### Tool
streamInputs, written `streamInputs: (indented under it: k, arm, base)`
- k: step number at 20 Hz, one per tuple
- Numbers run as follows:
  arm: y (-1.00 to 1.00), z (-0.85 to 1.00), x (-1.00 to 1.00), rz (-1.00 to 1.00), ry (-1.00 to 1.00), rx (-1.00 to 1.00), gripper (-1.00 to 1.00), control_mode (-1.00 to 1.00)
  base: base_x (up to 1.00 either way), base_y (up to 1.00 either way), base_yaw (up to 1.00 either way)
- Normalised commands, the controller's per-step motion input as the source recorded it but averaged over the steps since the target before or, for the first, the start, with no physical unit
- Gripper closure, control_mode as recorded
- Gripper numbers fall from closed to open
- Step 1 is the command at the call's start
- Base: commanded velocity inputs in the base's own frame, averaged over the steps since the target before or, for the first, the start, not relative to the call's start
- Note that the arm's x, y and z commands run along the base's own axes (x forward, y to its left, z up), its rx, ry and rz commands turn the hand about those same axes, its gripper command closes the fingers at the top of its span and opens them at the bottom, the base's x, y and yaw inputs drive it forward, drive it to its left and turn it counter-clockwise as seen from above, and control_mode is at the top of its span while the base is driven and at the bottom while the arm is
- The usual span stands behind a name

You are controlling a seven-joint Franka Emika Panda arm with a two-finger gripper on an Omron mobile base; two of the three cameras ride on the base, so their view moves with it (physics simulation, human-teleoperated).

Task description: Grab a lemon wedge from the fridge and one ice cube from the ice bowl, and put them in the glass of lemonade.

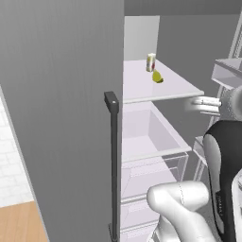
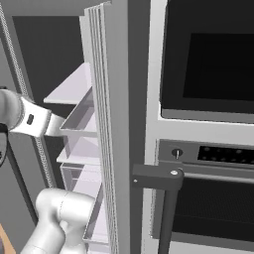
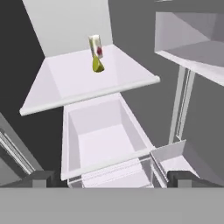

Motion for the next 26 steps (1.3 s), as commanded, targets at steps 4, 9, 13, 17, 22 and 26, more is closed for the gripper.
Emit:
streamInputs:
  k: [4,9,13,17,22,26]
  arm:
    - [-0.25,0.40,0.76,0.15,0.00,0.01,-1.00,-1.00]
    - [0.10,0.03,1.00,0.03,0.25,-0.07,-1.00,-1.00]
    - [0.09,0.01,1.00,-0.03,0.35,-0.20,-1.00,-1.00]
    - [0.00,-0.44,0.95,-0.04,0.05,-0.05,-1.00,-1.00]
    - [0.00,-0.46,0.68,-0.03,-0.08,0.02,-1.00,-1.00]
    - [0.00,-0.12,0.31,0.00,-0.29,0.09,-1.00,-1.00]
  base:
    - [0.00,0.00,0.00]
    - [0.00,0.00,0.00]
    - [0.00,0.00,0.00]
    - [0.00,0.00,0.00]
    - [0.00,0.00,0.00]
    - [0.00,0.00,0.00]
